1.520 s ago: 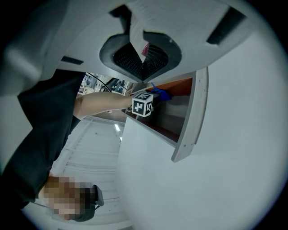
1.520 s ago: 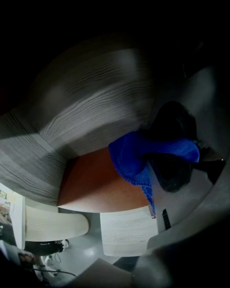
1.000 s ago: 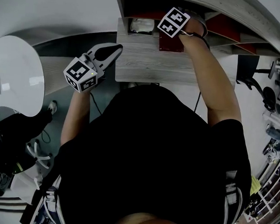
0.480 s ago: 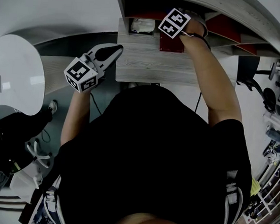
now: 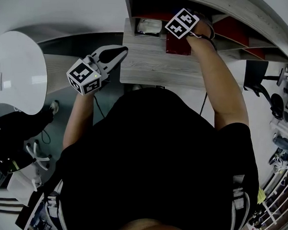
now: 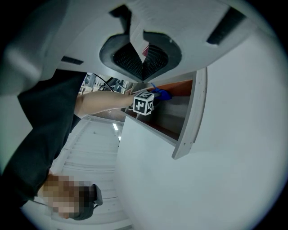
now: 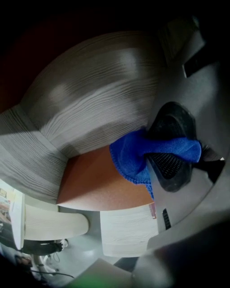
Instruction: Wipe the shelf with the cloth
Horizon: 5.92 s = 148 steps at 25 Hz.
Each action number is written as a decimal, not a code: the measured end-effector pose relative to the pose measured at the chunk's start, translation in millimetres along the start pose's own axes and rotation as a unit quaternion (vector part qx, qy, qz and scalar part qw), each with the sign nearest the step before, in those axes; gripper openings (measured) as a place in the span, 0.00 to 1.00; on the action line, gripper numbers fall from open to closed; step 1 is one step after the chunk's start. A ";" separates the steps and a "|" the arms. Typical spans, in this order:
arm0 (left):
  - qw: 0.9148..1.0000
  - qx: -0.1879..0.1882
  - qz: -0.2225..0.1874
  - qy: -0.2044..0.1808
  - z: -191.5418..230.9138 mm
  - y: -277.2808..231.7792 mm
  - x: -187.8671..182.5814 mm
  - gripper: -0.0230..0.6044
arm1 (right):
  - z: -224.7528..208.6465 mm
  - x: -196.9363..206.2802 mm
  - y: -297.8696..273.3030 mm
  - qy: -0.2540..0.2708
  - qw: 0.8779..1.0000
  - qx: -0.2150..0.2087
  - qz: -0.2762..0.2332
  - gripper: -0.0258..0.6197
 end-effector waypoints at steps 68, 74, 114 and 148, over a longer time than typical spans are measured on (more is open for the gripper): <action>0.991 -0.133 0.004 -0.015 -37.7 87.9 15.3 0.06 | 39.8 -114.3 20.4 -0.038 0.964 -0.133 -0.225 0.14; 0.992 -0.126 -0.001 -0.020 -42.2 80.4 10.2 0.06 | 43.5 -99.5 35.5 -0.050 0.956 -0.129 -0.257 0.14; 0.998 -0.023 0.005 -0.062 -71.8 1.6 -19.3 0.06 | 93.9 58.4 161.7 -0.125 0.907 -0.070 -0.396 0.14; 0.996 0.031 0.024 -0.085 -90.6 -38.7 -22.4 0.06 | 110.1 189.0 170.4 -0.284 0.866 -0.027 -0.411 0.14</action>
Point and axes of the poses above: the fingertips, and each gripper's own axes: y backward along the fingers, z to its left, x out of its underside, the point moved 9 cm from there along y, backward along the fingers, and after that the axes turned 15 degrees about -x, right-handed, at the moved point
